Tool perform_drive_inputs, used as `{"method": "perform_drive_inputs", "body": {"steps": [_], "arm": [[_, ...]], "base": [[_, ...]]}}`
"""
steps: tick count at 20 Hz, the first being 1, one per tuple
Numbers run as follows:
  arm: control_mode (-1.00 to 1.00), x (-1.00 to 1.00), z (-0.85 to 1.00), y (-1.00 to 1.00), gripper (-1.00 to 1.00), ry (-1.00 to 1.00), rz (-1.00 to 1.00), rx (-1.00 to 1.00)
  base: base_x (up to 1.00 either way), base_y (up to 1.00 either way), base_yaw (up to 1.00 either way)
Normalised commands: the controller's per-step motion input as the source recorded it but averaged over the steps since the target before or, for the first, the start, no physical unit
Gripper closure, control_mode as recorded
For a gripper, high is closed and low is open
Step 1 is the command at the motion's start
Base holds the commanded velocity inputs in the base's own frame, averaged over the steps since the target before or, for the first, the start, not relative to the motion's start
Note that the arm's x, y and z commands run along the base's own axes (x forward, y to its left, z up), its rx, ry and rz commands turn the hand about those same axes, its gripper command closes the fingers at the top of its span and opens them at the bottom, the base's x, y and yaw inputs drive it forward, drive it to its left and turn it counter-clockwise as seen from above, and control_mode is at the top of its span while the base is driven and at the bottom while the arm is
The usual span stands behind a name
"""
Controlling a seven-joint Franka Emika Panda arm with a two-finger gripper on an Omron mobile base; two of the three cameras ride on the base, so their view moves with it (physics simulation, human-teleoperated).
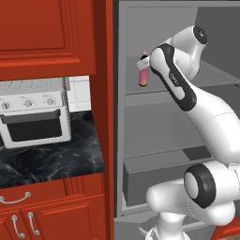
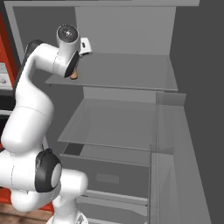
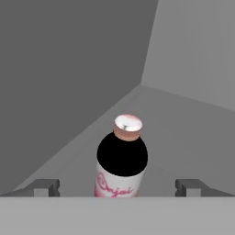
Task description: Open the fridge, grab two sodas, and place both sodas inside the bowl with ice on the dining counter.
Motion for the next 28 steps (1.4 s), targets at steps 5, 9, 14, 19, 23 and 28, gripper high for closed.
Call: {"method": "perform_drive_inputs", "body": {"steps": [5,9,14,19,23,28], "arm": [[-1.0,0.08,0.0,0.11,-1.0,0.0,0.0,0.0],[-1.0,0.19,0.0,0.02,-1.0,0.0,0.01,0.0],[-1.0,0.2,0.0,0.0,-1.0,0.0,0.01,0.0],[-1.0,0.14,-0.04,0.05,-1.0,0.0,0.01,0.0],[-1.0,0.05,-0.12,0.14,1.0,0.0,0.0,0.0],[-1.0,0.0,-0.07,0.1,1.0,0.0,0.0,-0.05]], "base": [[0.0,0.0,0.0],[0.0,0.0,0.0],[0.0,0.0,0.0],[0.0,0.0,0.0],[0.0,0.0,0.0],[0.0,0.0,0.0]]}}
